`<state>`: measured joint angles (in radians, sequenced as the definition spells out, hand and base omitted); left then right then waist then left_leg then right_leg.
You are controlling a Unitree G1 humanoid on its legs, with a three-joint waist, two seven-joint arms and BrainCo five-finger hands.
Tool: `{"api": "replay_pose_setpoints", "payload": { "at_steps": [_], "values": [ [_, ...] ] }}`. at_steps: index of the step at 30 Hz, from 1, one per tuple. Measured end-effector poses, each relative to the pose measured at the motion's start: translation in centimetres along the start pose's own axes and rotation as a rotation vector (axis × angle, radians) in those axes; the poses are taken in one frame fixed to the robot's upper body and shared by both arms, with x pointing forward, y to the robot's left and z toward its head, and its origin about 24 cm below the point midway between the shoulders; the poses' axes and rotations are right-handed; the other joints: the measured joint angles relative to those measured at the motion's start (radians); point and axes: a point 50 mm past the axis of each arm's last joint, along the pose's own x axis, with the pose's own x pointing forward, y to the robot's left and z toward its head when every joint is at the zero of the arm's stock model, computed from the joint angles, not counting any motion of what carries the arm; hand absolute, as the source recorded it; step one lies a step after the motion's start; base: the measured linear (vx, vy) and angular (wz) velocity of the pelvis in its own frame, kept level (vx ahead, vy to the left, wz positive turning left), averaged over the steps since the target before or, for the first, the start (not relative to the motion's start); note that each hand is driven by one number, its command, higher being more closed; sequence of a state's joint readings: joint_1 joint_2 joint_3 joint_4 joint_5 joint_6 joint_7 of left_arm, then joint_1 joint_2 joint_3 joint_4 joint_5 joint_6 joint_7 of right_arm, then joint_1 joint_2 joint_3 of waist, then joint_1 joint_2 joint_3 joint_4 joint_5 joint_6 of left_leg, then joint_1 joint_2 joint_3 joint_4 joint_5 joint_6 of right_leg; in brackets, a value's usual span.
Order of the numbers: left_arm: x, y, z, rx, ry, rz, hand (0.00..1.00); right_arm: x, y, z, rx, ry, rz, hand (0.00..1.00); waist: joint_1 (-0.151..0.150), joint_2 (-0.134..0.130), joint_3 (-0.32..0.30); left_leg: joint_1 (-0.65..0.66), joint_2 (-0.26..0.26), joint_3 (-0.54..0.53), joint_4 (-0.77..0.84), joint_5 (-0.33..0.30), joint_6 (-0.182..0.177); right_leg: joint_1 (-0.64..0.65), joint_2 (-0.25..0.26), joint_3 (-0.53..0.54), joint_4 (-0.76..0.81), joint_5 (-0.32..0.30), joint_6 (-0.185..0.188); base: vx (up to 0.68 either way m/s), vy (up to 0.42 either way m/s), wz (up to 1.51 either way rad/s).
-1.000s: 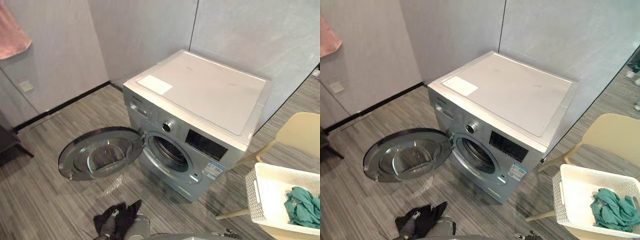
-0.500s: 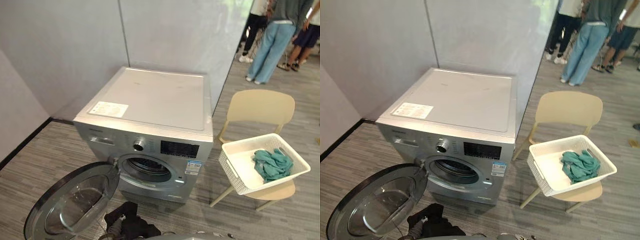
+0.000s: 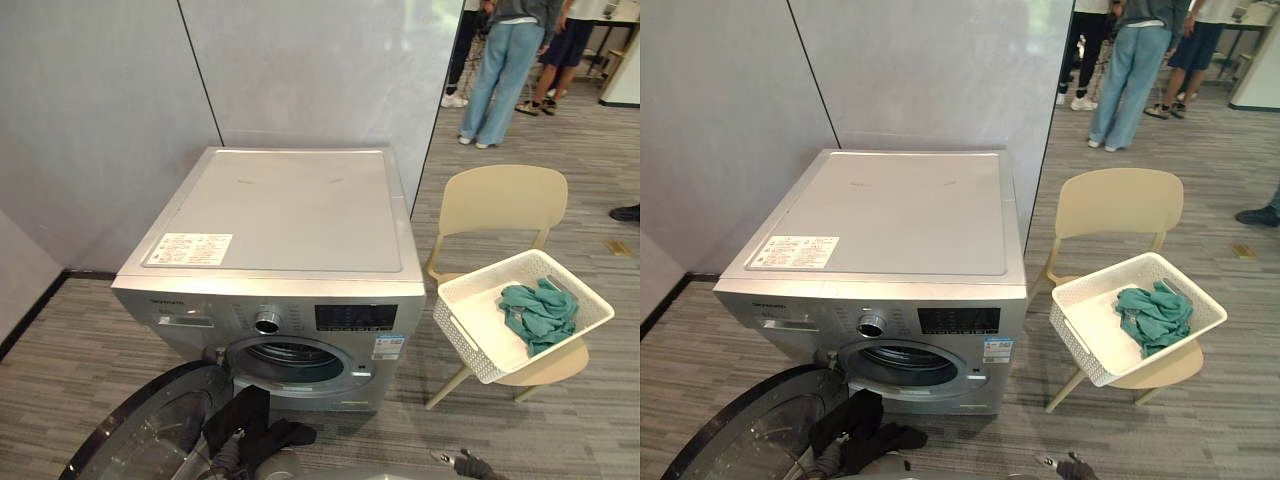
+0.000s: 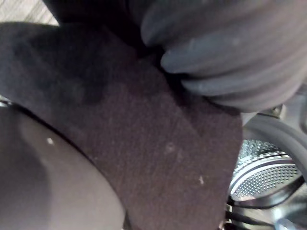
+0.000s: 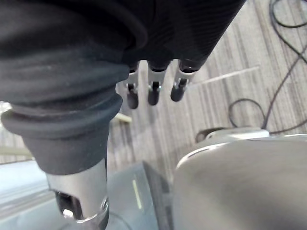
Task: Pick up the laundry basket with both hands and put the clothes into the washing machine.
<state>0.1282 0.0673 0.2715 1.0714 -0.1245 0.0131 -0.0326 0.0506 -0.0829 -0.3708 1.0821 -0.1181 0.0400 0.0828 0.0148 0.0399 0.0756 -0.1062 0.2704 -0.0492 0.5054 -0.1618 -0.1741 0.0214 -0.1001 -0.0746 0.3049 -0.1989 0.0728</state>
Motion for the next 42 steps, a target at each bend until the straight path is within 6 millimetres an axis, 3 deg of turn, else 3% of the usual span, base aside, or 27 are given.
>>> {"api": "replay_pose_setpoints", "payload": {
  "at_steps": [1, 2, 5, 7, 9, 11, 13, 16, 17, 19, 20, 21, 23, 25, 26, 28, 30, 32, 35, 39, 41, 42],
  "values": [
    [0.0, 0.1, -0.3, 0.005, 0.016, 0.013, 1.0, 0.1, 0.3, 0.3, -0.017, -0.002, 0.013, 0.0, -0.011, 0.001, -0.011, 0.046, -0.039, -0.003, -0.104, -0.044, -0.015, -0.013, -0.025, 0.008, 0.001, 0.006, 0.025, 0.06, 0.405, 0.36],
    [0.1, 1.0, 0.1, 0.032, 0.018, 0.034, 1.0, 0.2, 1.1, 0.2, -0.017, 0.008, 0.04, 0.0, -0.039, -0.044, -0.006, 0.065, -0.088, -0.005, -0.18, -0.05, 0.0, -0.009, -0.081, -0.017, -0.014, 0.021, 0.051, 0.06, 0.39, 0.52],
    [0.0, 2.1, -0.1, 0.097, 0.047, 0.054, 1.0, 0.0, 1.4, -1.4, 0.012, 0.056, 0.047, 0.0, -0.032, -0.082, -0.002, 0.094, -0.158, -0.013, -0.183, -0.039, 0.016, 0.031, -0.145, -0.036, -0.021, 0.055, 0.089, 0.0, 0.283, 0.34],
    [-0.1, 2.3, -0.5, 0.139, 0.056, 0.054, 1.0, -0.4, 1.2, -3.0, 0.019, 0.095, 0.041, 0.0, -0.027, -0.086, -0.007, 0.12, -0.181, -0.015, -0.193, -0.04, 0.04, 0.049, -0.166, -0.033, -0.025, 0.086, 0.104, -0.05, 0.166, 0.15],
    [-0.1, 2.3, -0.3, 0.177, 0.052, 0.049, 1.0, -0.3, 1.2, -3.0, 0.018, 0.094, 0.05, 0.0, -0.026, -0.09, -0.008, 0.103, -0.188, 0.008, -0.204, -0.048, 0.068, 0.017, -0.183, -0.029, -0.041, 0.092, 0.114, -0.14, 0.098, -0.35],
    [-0.1, 2.2, -0.3, 0.225, 0.053, 0.042, 1.0, -0.3, 1.3, -2.9, 0.015, 0.093, 0.057, 0.0, -0.028, -0.093, -0.011, 0.058, -0.205, 0.031, -0.194, -0.046, 0.073, -0.026, -0.196, -0.024, -0.076, 0.093, 0.118, -0.21, 0.039, -0.45],
    [0.1, 1.9, 0.6, 0.317, 0.033, 0.026, 1.0, -0.4, 1.1, -2.9, 0.026, 0.09, 0.049, 0.0, -0.054, -0.096, -0.012, 0.007, -0.205, 0.029, -0.179, -0.047, 0.081, -0.071, -0.192, -0.034, -0.066, 0.107, 0.08, -0.22, 0.044, 0.04],
    [0.2, 1.0, 1.8, 0.404, -0.021, 0.002, 1.0, -0.4, 1.0, -2.9, 0.01, 0.088, 0.048, 0.0, -0.049, -0.097, 0.008, 0.0, -0.189, 0.023, -0.17, -0.048, 0.08, -0.074, -0.167, -0.036, -0.058, 0.098, -0.007, -0.12, -0.006, -0.06],
    [0.2, 0.6, 2.9, 0.443, -0.068, -0.008, 1.0, -0.4, 1.2, -2.7, -0.008, 0.077, 0.052, 0.0, -0.044, -0.093, 0.021, -0.012, -0.182, 0.017, -0.15, -0.049, 0.078, -0.081, -0.162, -0.043, -0.04, 0.089, -0.015, -0.14, -0.033, 0.09],
    [0.0, -0.7, 5.3, 0.477, -0.181, -0.038, 1.0, -0.3, 1.4, -2.1, -0.035, 0.052, 0.062, 0.0, -0.044, -0.102, 0.047, -0.054, -0.181, -0.015, -0.079, -0.068, 0.068, -0.111, -0.165, -0.062, 0.025, 0.059, 0.021, -0.09, -0.037, 0.34],
    [-0.4, -2.6, 7.3, 0.488, -0.275, -0.085, 1.0, -0.1, 1.5, -1.3, -0.041, 0.027, 0.063, 0.0, -0.034, -0.106, 0.08, -0.114, -0.181, -0.026, 0.009, -0.094, 0.06, -0.165, -0.174, -0.059, 0.121, 0.028, 0.061, -0.08, -0.019, 0.35],
    [-0.6, -3.6, 8.2, 0.478, -0.318, -0.113, 1.0, 0.0, 1.5, -0.6, -0.045, 0.001, 0.063, 0.0, -0.029, -0.106, 0.103, -0.143, -0.181, -0.03, 0.059, -0.109, 0.06, -0.193, -0.181, -0.055, 0.179, 0.01, 0.076, -0.13, -0.018, 0.25],
    [-1.6, -7.4, 10.9, 0.407, -0.45, -0.205, 1.0, 0.2, 1.6, 2.7, -0.089, -0.109, 0.052, 0.0, -0.025, -0.102, 0.182, -0.253, -0.179, -0.051, 0.254, -0.176, 0.057, -0.305, -0.194, -0.029, 0.394, -0.066, 0.119, -0.17, -0.03, 0.13],
    [-2.5, -9.3, 12.6, 0.37, -0.529, -0.249, 1.0, 0.2, 1.8, 4.6, -0.11, -0.174, 0.051, 0.0, -0.027, -0.107, 0.221, -0.318, -0.178, -0.054, 0.343, -0.204, 0.054, -0.379, -0.2, -0.006, 0.503, -0.107, 0.125, -0.16, -0.045, -0.03],
    [-3.5, -11.2, 14.3, 0.293, -0.598, -0.296, 1.0, 0.1, 1.9, 6.7, -0.132, -0.243, 0.041, 0.0, -0.027, -0.099, 0.251, -0.396, -0.166, -0.054, 0.422, -0.224, 0.05, -0.469, -0.197, 0.02, 0.594, -0.133, 0.125, -0.2, -0.063, -0.15],
    [-4.4, -12.9, 15.9, 0.237, -0.656, -0.332, 1.0, -0.2, 2.0, 8.9, -0.144, -0.312, 0.035, 0.0, -0.028, -0.092, 0.289, -0.457, -0.16, -0.051, 0.482, -0.237, 0.048, -0.546, -0.192, 0.046, 0.667, -0.152, 0.127, -0.18, -0.047, -0.24],
    [-5.6, -14.2, 18.5, 0.169, -0.727, -0.354, 1.0, -0.7, 2.5, 11.8, -0.169, -0.409, 0.033, 0.0, -0.028, -0.094, 0.322, -0.54, -0.121, -0.025, 0.553, -0.259, 0.033, -0.669, -0.161, 0.094, 0.755, -0.167, 0.122, -0.19, -0.033, -0.51],
    [-6.5, -14.8, 20.8, 0.091, -0.776, -0.357, 1.0, -1.2, 3.0, 13.5, -0.186, -0.475, 0.033, 0.0, -0.028, -0.096, 0.329, -0.603, -0.077, -0.008, 0.585, -0.266, 0.032, -0.76, -0.13, 0.111, 0.79, -0.17, 0.117, -0.17, -0.028, -0.64],
    [-7.7, -14.7, 24.1, 0.0, -0.849, -0.34, 1.0, -1.7, 3.3, 14.6, -0.196, -0.526, 0.041, 0.0, -0.026, -0.107, 0.341, -0.639, -0.032, 0.023, 0.591, -0.262, 0.023, -0.833, -0.106, 0.116, 0.803, -0.169, 0.117, -0.1, -0.035, -0.62],
    [-11.6, -13.9, 30.6, -0.15, -1.027, -0.323, 1.0, -2.5, 3.6, 15.9, -0.195, -0.607, 0.054, 0.0, -0.048, -0.113, 0.352, -0.716, 0.013, 0.034, 0.591, -0.249, 0.0, -0.94, -0.076, 0.115, 0.818, -0.165, 0.113, -0.03, -0.085, -0.32],
    [-15.2, -12.5, 35.0, -0.215, -1.174, -0.305, 1.0, -2.7, 3.7, 16.3, -0.197, -0.632, 0.058, 0.0, -0.055, -0.114, 0.355, -0.764, 0.037, 0.038, 0.591, -0.238, -0.008, -1.003, -0.06, 0.114, 0.827, -0.158, 0.101, 0.02, -0.092, -0.22],
    [-15.6, -12.3, 35.5, -0.221, -1.19, -0.302, 1.0, -2.7, 3.7, 16.4, -0.197, -0.633, 0.058, 0.0, -0.055, -0.114, 0.356, -0.767, 0.04, 0.039, 0.591, -0.237, -0.01, -1.009, -0.058, 0.114, 0.828, -0.153, 0.095, 0.05, -0.091, -0.19]
  ]
}}
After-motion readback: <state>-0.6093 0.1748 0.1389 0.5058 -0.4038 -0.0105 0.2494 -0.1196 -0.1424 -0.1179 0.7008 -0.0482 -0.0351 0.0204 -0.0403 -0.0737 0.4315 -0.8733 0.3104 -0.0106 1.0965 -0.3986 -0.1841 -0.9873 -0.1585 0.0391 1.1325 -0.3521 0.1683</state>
